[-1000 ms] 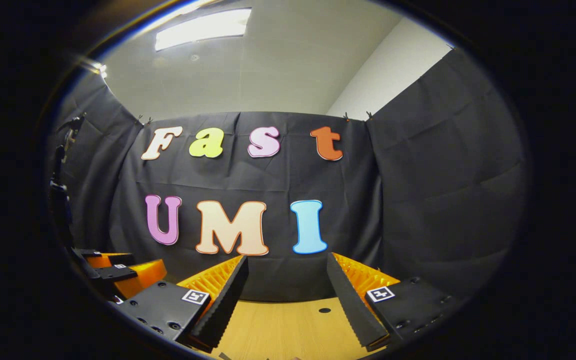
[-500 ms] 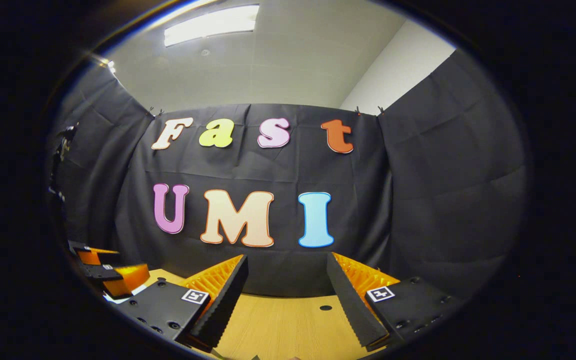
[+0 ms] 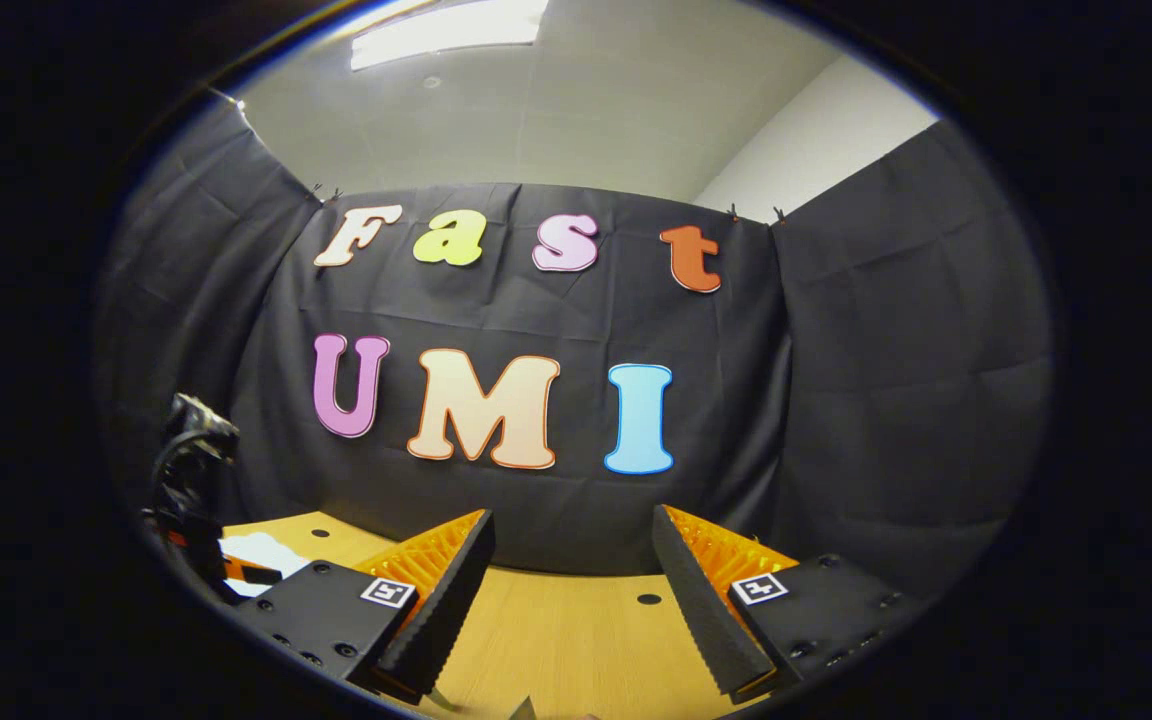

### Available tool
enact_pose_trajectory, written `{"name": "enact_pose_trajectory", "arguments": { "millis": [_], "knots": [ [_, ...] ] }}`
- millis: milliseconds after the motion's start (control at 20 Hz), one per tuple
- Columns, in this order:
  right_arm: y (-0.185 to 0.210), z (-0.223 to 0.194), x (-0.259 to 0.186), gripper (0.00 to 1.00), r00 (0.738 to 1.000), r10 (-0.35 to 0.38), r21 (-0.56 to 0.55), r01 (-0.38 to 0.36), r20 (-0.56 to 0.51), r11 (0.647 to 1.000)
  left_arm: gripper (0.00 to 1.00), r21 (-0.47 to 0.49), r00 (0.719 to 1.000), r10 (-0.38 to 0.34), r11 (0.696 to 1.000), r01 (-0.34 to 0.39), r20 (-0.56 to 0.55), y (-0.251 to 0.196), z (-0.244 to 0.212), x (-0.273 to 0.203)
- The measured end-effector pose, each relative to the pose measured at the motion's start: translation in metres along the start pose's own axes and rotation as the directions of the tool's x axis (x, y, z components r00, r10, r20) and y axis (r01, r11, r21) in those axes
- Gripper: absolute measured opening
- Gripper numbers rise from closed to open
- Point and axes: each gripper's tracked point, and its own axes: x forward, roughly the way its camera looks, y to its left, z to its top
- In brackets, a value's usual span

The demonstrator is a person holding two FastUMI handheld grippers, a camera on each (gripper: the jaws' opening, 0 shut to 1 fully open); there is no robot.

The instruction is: First open the suitcase, pack the skin care products into it, and then close the suitcase.

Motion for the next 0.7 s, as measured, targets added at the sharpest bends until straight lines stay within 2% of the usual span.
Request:
{"name": "enact_pose_trajectory", "arguments": {
  "millis": [150, 350, 500, 700],
  "knots": [
    [0.002, -0.004, -0.004, 0.98, 1.0, 0.004, 0.006, -0.004, -0.023, 1.0, 0.95, -0.021, 0.995, -0.009, 1.0, 0.007, -0.095, -0.002, -0.026, 0.012],
    [0.0, -0.005, -0.005, 1.0, 0.999, 0.005, -0.01, -0.005, -0.04, 1.0, 0.95, -0.055, 0.983, 0.026, 0.998, -0.037, -0.184, 0.004, -0.05, 0.024],
    [-0.001, -0.009, -0.004, 0.98, 0.998, 0.003, -0.007, -0.003, -0.059, 1.0, 0.96, -0.031, 0.965, 0.062, 0.997, -0.072, -0.255, 0.012, -0.069, 0.031],
    [0.005, -0.025, -0.003, 0.98, 0.994, 0.01, -0.002, -0.01, -0.107, 1.0, 0.95, -0.045, 0.948, 0.032, 0.998, -0.049, -0.317, 0.007, -0.083, 0.045]
  ]
}}
